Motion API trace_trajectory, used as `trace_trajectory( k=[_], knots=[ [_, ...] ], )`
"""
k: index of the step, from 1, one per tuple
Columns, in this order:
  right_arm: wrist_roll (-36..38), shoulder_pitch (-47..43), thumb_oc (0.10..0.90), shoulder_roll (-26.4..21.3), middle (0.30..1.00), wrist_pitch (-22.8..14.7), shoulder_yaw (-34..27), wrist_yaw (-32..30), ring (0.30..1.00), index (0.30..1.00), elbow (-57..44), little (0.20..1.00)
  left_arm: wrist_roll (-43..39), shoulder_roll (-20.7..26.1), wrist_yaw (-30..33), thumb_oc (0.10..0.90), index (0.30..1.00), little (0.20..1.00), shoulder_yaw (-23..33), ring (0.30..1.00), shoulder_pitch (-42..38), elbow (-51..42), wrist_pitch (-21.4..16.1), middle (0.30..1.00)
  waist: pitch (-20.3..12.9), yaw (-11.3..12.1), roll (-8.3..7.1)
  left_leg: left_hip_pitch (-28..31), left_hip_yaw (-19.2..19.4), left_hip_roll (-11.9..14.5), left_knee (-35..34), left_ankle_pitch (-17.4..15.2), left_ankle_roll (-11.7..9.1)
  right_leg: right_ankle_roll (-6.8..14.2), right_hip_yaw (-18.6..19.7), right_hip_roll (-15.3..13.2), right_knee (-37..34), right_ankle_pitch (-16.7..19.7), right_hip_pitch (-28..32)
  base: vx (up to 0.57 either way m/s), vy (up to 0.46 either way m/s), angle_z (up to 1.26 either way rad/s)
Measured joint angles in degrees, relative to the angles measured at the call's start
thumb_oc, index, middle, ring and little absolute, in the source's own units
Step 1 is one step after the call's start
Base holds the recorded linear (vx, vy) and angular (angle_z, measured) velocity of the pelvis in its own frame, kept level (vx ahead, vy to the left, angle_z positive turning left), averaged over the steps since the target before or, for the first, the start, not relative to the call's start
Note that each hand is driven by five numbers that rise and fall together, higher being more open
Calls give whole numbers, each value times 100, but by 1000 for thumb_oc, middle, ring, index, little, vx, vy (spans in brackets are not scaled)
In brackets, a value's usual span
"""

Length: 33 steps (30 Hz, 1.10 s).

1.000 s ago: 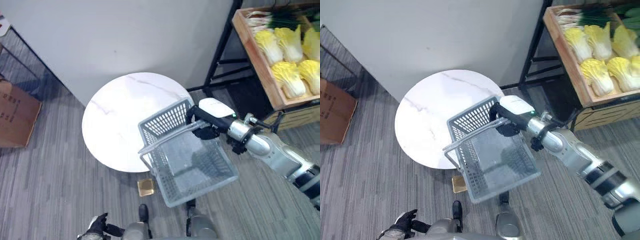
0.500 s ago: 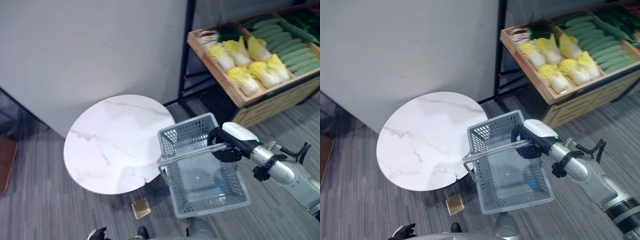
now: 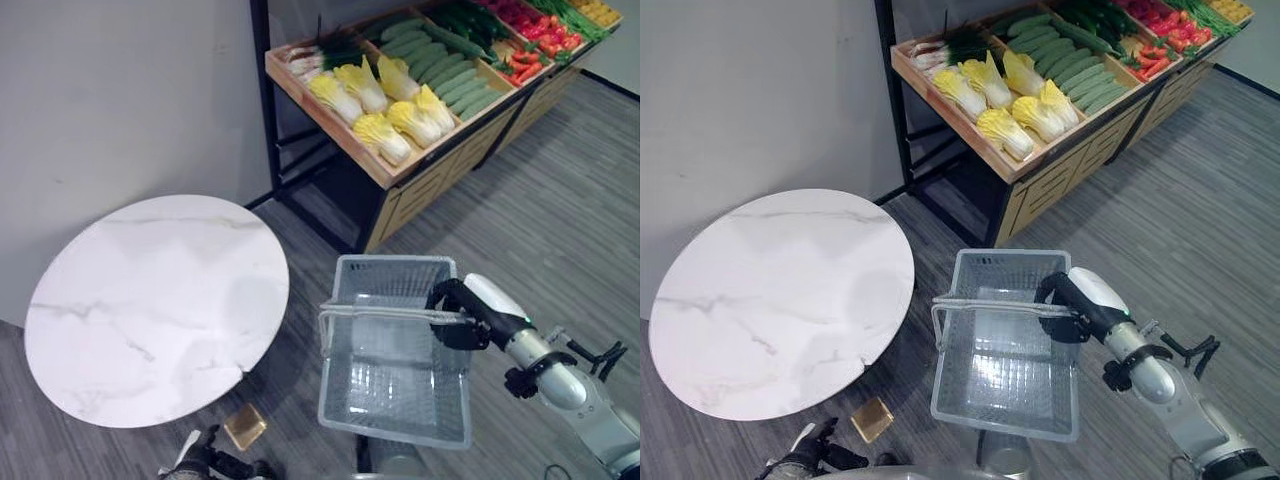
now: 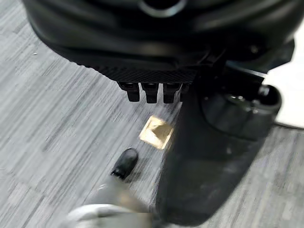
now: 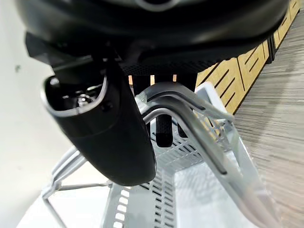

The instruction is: Get the vegetables into the basket

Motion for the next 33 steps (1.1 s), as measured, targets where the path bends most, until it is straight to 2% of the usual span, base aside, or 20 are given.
trace_trajectory(
  k=[1,2,3,4,5,6,12,15,17,19,20,21,22,23,24,25,26,29,30,33],
  knots=[
    [2,-147,400,51,300,2,-10,-32,300,300,-11,300,-60,9,-2,900,1000,1000,4,1000,65,-54,-5,1000,-1,11,-54,-77,-86,-261,-122,-234,72,-22,197,-37,-193,27,-24,-16,-116,-80],
    [2,-283,400,11,300,-6,-36,-42,300,300,-27,300,-53,-44,-6,900,1000,1000,8,1000,58,-98,-23,1000,0,-30,20,-97,-91,-451,-433,-237,78,34,309,-9,-398,88,-14,-13,-173,-86],
    [1,-322,400,-72,300,-7,-94,-46,300,300,-42,300,-53,-102,-16,900,1000,1000,12,1000,66,-111,-8,1000,7,-30,180,-40,-173,-553,-750,-53,62,-7,293,169,-615,128,51,4,-101,-91],
    [-2,-342,400,-34,300,14,-116,-47,300,300,-33,300,-53,-111,-34,900,1000,1000,27,1000,126,-51,8,1000,-16,43,298,124,-146,-481,-891,274,-195,-34,348,283,-727,160,116,0,-182,-73],
    [-2,-167,400,-160,300,16,-129,-79,300,300,-74,300,-49,-156,-12,900,1000,1000,77,1000,121,-72,29,1000,7,-188,306,202,-65,-375,-879,285,-194,60,175,328,-914,107,292,-2,-205,-47],
    [-2,-102,400,-193,300,17,-167,-91,300,300,-72,300,-46,-165,-11,900,1000,1000,76,1000,105,-102,27,1000,16,-256,299,193,-53,-342,-860,297,-214,36,149,356,-916,89,269,-2,-211,-17],
    [-3,238,400,-134,300,1,-400,-156,300,300,-54,300,46,-294,-11,900,1000,1000,-110,1000,-78,-108,31,1000,40,-356,359,124,35,-121,-583,275,-248,-59,79,489,-980,53,279,11,-193,-12],
    [-55,511,400,-25,300,-37,-699,-194,300,300,63,300,45,-456,-8,900,1000,1000,-169,1000,-50,-134,13,1000,117,-453,559,236,165,54,-298,294,-252,-191,223,645,-1075,22,437,45,-427,-30],
    [-62,610,400,-57,300,-44,-732,-196,300,300,55,300,45,-459,3,900,1000,1000,-180,1000,-53,-194,-9,1000,145,-504,610,242,225,154,-81,328,-275,-236,335,716,-1095,11,504,72,-315,-28],
    [-84,773,400,-77,300,-33,-848,-219,300,300,58,300,45,-458,1,900,1000,1000,-167,1000,-75,-165,18,1000,166,-580,649,221,190,294,210,401,-396,-285,410,771,-1195,-10,633,106,-180,-25],
    [-134,783,400,-79,300,-29,-855,-218,300,300,56,300,38,-451,6,900,1000,1000,-153,1000,-56,-171,6,1000,181,-530,640,237,113,358,450,420,-479,-351,584,825,-1244,-21,711,-5,-76,-66],
    [-168,778,400,-113,300,-30,-863,-261,300,300,32,300,8,-455,29,900,1000,1000,-90,1000,-7,-246,-23,1000,235,-463,538,118,-148,444,898,327,-707,-569,843,858,-1344,73,840,29,-101,-82],
    [-169,747,400,-124,300,-33,-873,-341,300,300,42,300,-68,-456,50,900,1000,1000,-83,1000,13,-367,-37,1000,249,-401,525,-49,-779,251,1009,122,-846,-682,1031,848,-1363,162,822,39,-81,-119],
    [-169,641,400,-88,300,-31,-865,-409,300,300,111,300,-142,-480,87,900,1000,1000,-72,1000,31,-491,-89,1000,290,-236,456,-184,-1756,-242,750,-131,-802,-680,1368,790,-1364,194,755,150,-62,-134],
    [-177,657,400,-85,300,-26,-854,-411,300,300,146,300,-291,-554,139,900,1000,1000,-48,1000,15,-514,-147,1000,306,-150,441,-334,-2564,-619,-47,-207,-708,-570,1654,820,-1368,146,766,196,-2,-160],
    [-173,659,400,-60,300,-27,-841,-419,300,300,149,300,-410,-547,170,900,1000,1000,-4,1000,-16,-510,-214,1000,345,-159,376,-640,-3033,-579,-690,85,-649,-574,1827,907,-1373,81,798,182,13,-118],
    [-171,645,400,-58,300,-31,-837,-442,300,300,193,300,-419,-540,184,900,1000,1000,6,1000,-73,-496,-235,1000,357,-162,355,-865,-3080,-548,-746,223,-671,-621,1916,940,-1373,32,795,143,44,-79],
    [-173,470,400,-46,300,-2,-769,-466,300,300,540,300,-506,-571,208,900,1000,1000,-23,1000,-250,-497,-270,1000,398,-59,304,-1247,-3776,-591,-793,477,-702,-600,2257,989,-1373,27,798,102,104,-69],
    [-188,467,400,-40,300,10,-768,-466,300,300,550,300,-512,-610,201,900,1000,1000,-14,1000,-241,-503,-282,1000,397,-6,334,-1214,-3772,-601,-752,554,-576,-461,2462,1010,-1372,24,871,119,198,-90],
    [-170,499,400,-43,300,8,-805,-487,300,300,546,300,-506,-617,201,900,1000,1000,-30,1000,-198,-500,-271,1000,398,-227,475,-883,-3500,-663,-822,646,-436,-375,2597,1020,-1366,-65,1032,88,195,-46]
  ],
)
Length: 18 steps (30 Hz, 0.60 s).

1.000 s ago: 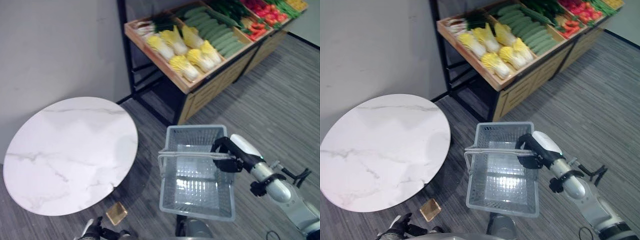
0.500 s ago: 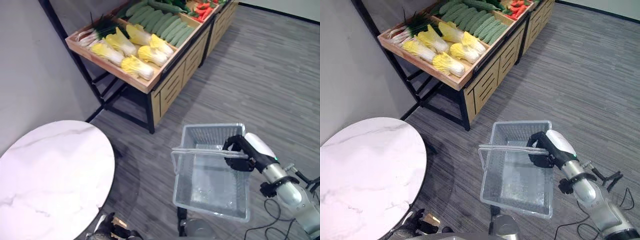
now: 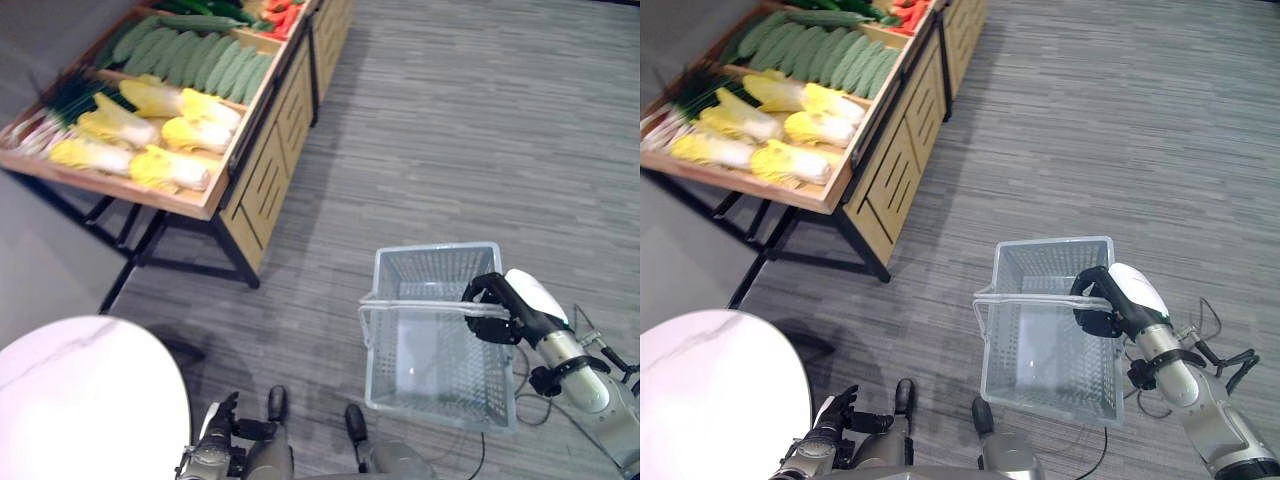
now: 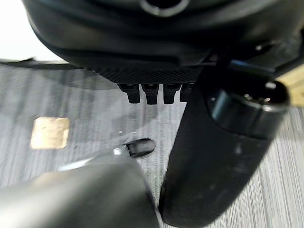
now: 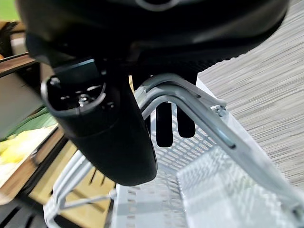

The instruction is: Get the vegetables into the basket

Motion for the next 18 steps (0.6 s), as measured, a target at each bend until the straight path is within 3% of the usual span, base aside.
trace_trajectory(
  k=[1,3,9,16,18],
  knots=[
    [0,-4,400,35,300,0,-2,-2,300,300,0,300,0,7,-4,900,1000,1000,-20,1000,5,21,5,1000,10,-27,17,106,10,-33,-139,113,158,50,61,-16,0,-34,11,91,231,-32],
    [-5,48,400,248,300,-5,17,4,300,300,-63,300,-3,71,-12,900,1000,1000,-147,1000,-66,60,44,1000,103,49,-148,227,390,-261,-105,97,469,236,101,-265,180,-95,-93,92,254,-65],
    [-54,31,400,521,300,-7,56,13,300,300,-72,300,57,294,-63,900,1000,1000,-214,1000,-87,69,40,1000,115,75,-180,410,736,-666,-105,-73,706,572,73,-681,319,-217,-120,18,214,-31],
    [-173,-96,400,759,300,-22,80,0,300,300,-86,300,123,478,-58,900,1000,1000,-301,1000,-34,74,87,1000,165,67,-315,428,1254,-706,-110,-216,787,773,380,-705,426,-152,-401,-46,93,-41],
    [-180,-114,400,849,300,-19,160,-14,300,300,-91,300,130,509,-56,900,1000,1000,-233,1000,-3,77,100,1000,186,78,-351,432,1460,-615,-137,-225,822,855,303,-659,498,-91,-536,-32,-39,-51]
  ],
)
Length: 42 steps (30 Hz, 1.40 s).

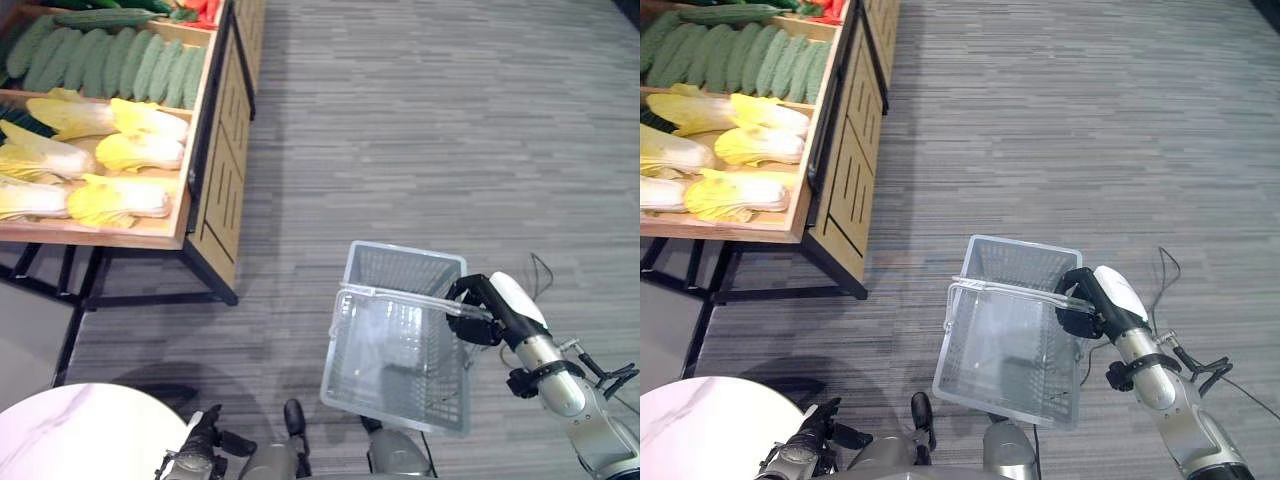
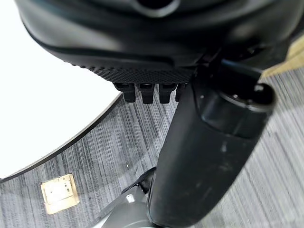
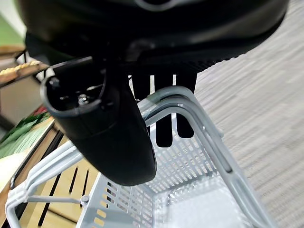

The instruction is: Get the vegetables into the basket

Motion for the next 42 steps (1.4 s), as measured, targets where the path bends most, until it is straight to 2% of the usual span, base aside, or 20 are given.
trace_trajectory(
  k=[1,3,4,5,6,8,9,14,15,16,19,21,23,24,25,26,28,32,39,42],
  knots=[
    [-6,8,400,3,300,0,67,0,300,300,2,300,38,32,5,900,1000,1000,4,1000,2,-12,-1,1000,-5,48,-16,4,133,65,-2,15,122,-31,-563,-94,-41,-106,-38,-13,-71,-73],
    [-97,12,400,11,300,-1,156,1,300,300,-2,300,102,61,21,900,1000,1000,45,1000,6,-89,2,1000,-14,180,-20,15,336,210,28,1,100,-35,-1743,-473,-15,-75,-147,-3,-61,-63],
    [-98,17,400,11,300,-1,171,1,300,300,-11,300,103,76,21,900,1000,1000,46,1000,12,-86,3,1000,-29,188,-45,9,346,216,28,2,73,9,-1776,-585,-63,-8,-116,6,-101,-26],
    [-99,68,400,15,300,-1,171,0,300,300,-25,300,105,128,10,900,1000,1000,42,1000,14,-87,12,1000,-81,175,-166,14,332,178,28,36,-19,97,-1566,-787,-147,274,32,30,-149,6],
    [-101,82,400,39,300,3,172,-1,300,300,-9,300,109,176,11,900,1000,1000,54,1000,15,-109,20,1000,-108,139,-262,21,288,193,29,130,-180,274,-1360,-834,-238,222,111,53,-162,8],
    [-100,50,400,37,300,25,171,-3,300,300,65,300,137,103,6,900,1000,1000,58,1000,46,-122,7,1000,-134,162,-142,29,289,445,30,218,-328,130,-1410,-576,-514,322,290,62,-198,-2],
    [-100,67,400,27,300,32,167,-7,300,300,249,300,160,-3,-10,900,1000,1000,74,1000,127,-114,13,1000,-199,159,-15,143,260,658,31,263,-393,84,-1473,-333,-508,301,412,77,-230,-3],
    [-85,-20,400,-2,300,39,43,-204,300,300,1343,300,202,-249,-46,900,1000,1000,22,1000,233,-180,17,1000,-447,147,267,206,70,977,32,333,-514,-131,-1606,-6,-508,158,566,39,-145,11],
    [-86,-27,400,-41,300,190,25,-248,300,300,1560,300,203,-335,-55,900,1000,1000,23,1000,265,-211,11,1000,-508,150,360,191,56,998,31,336,-562,-165,-1634,11,-507,178,562,11,-83,6],
    [-87,-23,400,-73,300,225,24,-268,300,300,1671,300,201,-379,-56,900,1000,1000,22,1000,287,-220,12,1000,-553,151,443,179,51,1005,32,338,-569,-169,-1635,33,-507,180,551,14,-97,3],
    [-92,-117,400,-23,300,189,30,-480,300,300,2499,300,201,-479,-44,900,1000,1000,-89,1000,302,-248,14,1000,-629,166,556,196,42,978,32,335,-620,-154,-1634,20,-508,169,572,7,-29,1],
    [-91,-181,400,46,300,315,33,-563,300,300,2926,300,201,-505,-48,900,1000,1000,-88,1000,303,-251,9,1000,-635,189,563,195,41,949,31,322,-662,-140,-1623,-3,-508,159,567,0,0,0],
    [-92,-286,400,181,300,254,62,-698,300,300,3528,300,200,-497,-41,900,1000,1000,-101,1000,311,-195,15,1000,-670,199,534,202,40,936,31,303,-697,-140,-1617,-19,-507,159,577,0,0,0],
    [-88,-289,400,253,300,295,55,-750,300,300,3732,300,200,-495,-37,900,1000,1000,-142,1000,312,-195,17,1000,-710,209,574,219,38,921,29,302,-696,-140,-1617,-34,-508,159,593,22,-7,4],
    [-71,-330,400,417,300,397,61,-847,300,300,4258,300,202,-493,-36,900,1000,1000,-206,1000,326,-211,6,1000,-738,256,522,223,18,897,29,295,-702,-136,-1633,-58,-508,155,610,17,-7,8],
    [-31,-388,400,577,300,407,62,-918,300,300,4703,300,202,-492,-32,900,1000,1000,-226,1000,329,-187,9,1000,-776,260,546,226,-13,880,27,293,-698,-135,-1657,-75,-508,154,637,21,-7,11],
    [0,-352,400,672,300,498,66,-920,300,300,4824,300,201,-491,-26,900,1000,1000,-267,1000,335,-186,6,1000,-797,268,543,235,-29,871,28,293,-696,-134,-1669,-83,-508,153,652,20,-13,5],
    [243,-542,400,904,300,428,128,-994,300,300,5669,300,205,-494,29,900,1000,1000,-318,1000,282,-83,7,1000,-857,295,567,260,-67,873,29,263,-651,-160,-1696,-82,-508,135,698,20,-30,3],
    [363,-549,400,903,300,458,192,-998,300,300,5903,300,202,-503,89,900,1000,1000,-320,1000,285,10,18,1000,-878,283,585,259,-143,924,30,262,-647,-194,-1750,-33,-508,116,730,16,-86,4],
    [379,-534,400,904,300,438,192,-999,300,300,5822,300,202,-505,91,900,1000,1000,-321,1000,286,38,18,1000,-926,283,657,239,-205,1001,31,276,-669,-255,-1795,38,-507,80,739,13,-147,7]
  ],
)
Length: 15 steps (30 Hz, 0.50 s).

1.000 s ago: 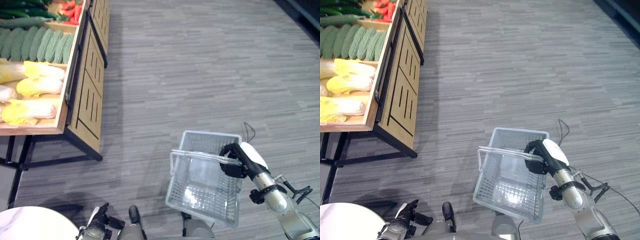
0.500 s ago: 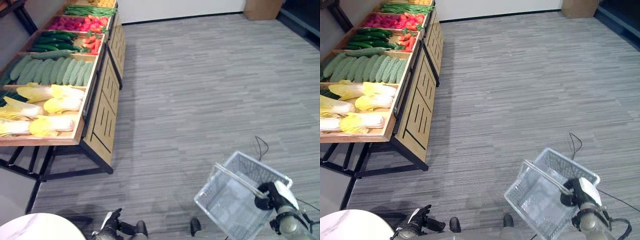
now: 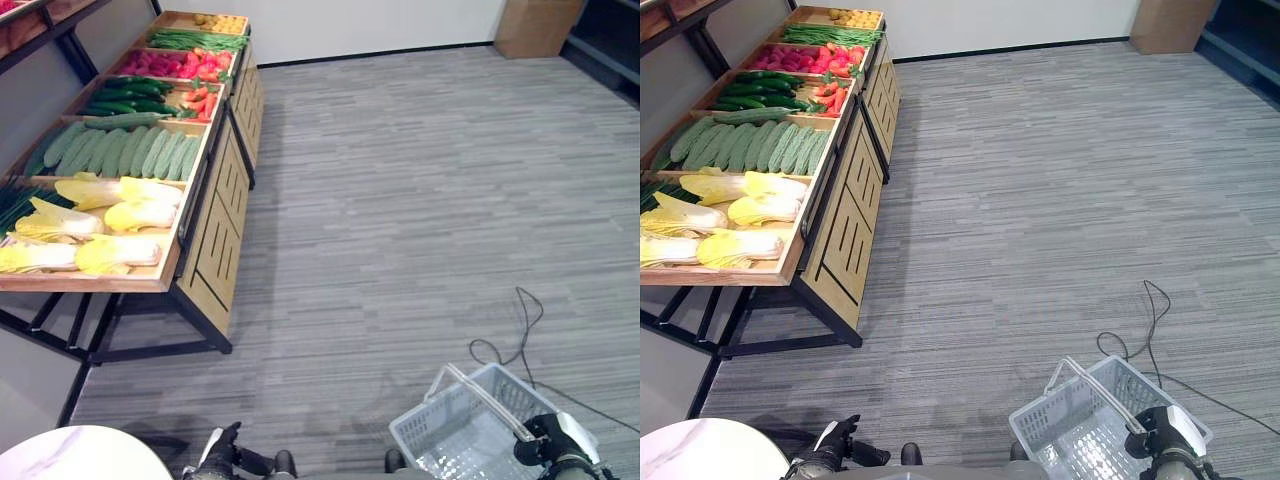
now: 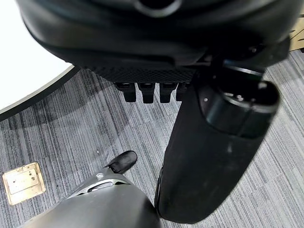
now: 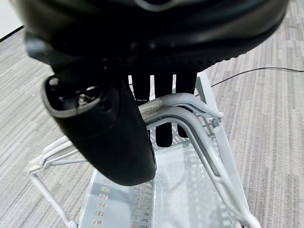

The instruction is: Get the vegetables into the basket

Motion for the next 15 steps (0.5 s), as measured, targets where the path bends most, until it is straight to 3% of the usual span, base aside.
trace_trajectory(
  k=[2,3,4,6,8,9,11,12,15],
  knots=[
    [2,8,400,0,300,-7,2,0,300,300,-53,300,0,-4,0,900,1000,1000,4,1000,4,0,2,1000,-7,2,2,-28,-21,32,40,32,-47,-35,-20,57,2,-19,-2,30,-218,7],
    [7,89,400,19,300,-31,13,-1,300,300,-217,300,-2,2,10,900,1000,1000,11,1000,-28,80,3,1000,2,20,13,-157,-91,124,256,20,-122,-205,-30,137,157,-175,-99,37,-175,12],
    [25,98,400,21,300,-35,29,-1,300,300,-280,300,-2,3,27,900,1000,1000,14,1000,-36,79,5,1000,2,22,54,-190,-140,159,336,36,-143,-233,-41,173,213,-193,-96,22,-106,13],
    [38,96,400,36,300,-49,32,-11,300,300,-340,300,-4,2,52,900,1000,1000,15,1000,-111,99,-2,1000,78,19,-6,-343,-256,198,582,165,-258,-323,-51,171,262,-248,-93,50,-141,24],
    [51,123,400,52,300,-52,19,-22,300,300,-481,300,-2,9,98,900,1000,1000,43,1000,-270,196,-4,1000,193,46,-160,-541,-551,103,797,687,-558,-490,-91,133,288,-316,-77,85,-138,32],
    [58,161,400,44,300,-57,17,-47,300,300,-738,300,-112,10,154,900,1000,1000,192,1000,-288,188,-46,1000,256,114,-259,-768,-866,38,1209,965,-707,-678,-31,67,256,-337,-48,65,-32,1],
    [79,135,400,5,300,-56,18,-96,300,300,-788,300,-138,-28,148,900,1000,1000,170,1000,-321,97,-73,1000,272,162,-277,-935,-1228,-169,1403,538,-699,-773,1,25,180,-339,-23,135,1,-6],
    [79,106,400,-22,300,-58,20,-107,300,300,-842,300,-118,-89,144,900,1000,1000,116,1000,-360,102,-78,1000,279,168,-286,-970,-1258,-366,1192,264,-495,-817,12,8,121,-313,-36,236,46,-4],
    [77,115,400,-19,300,-55,48,-182,300,300,-894,300,-120,-97,165,900,1000,1000,120,1000,-474,175,-81,1000,412,209,-296,-1018,-1237,-351,326,215,-424,-881,18,123,4,-310,10,259,77,0]
  ],
)
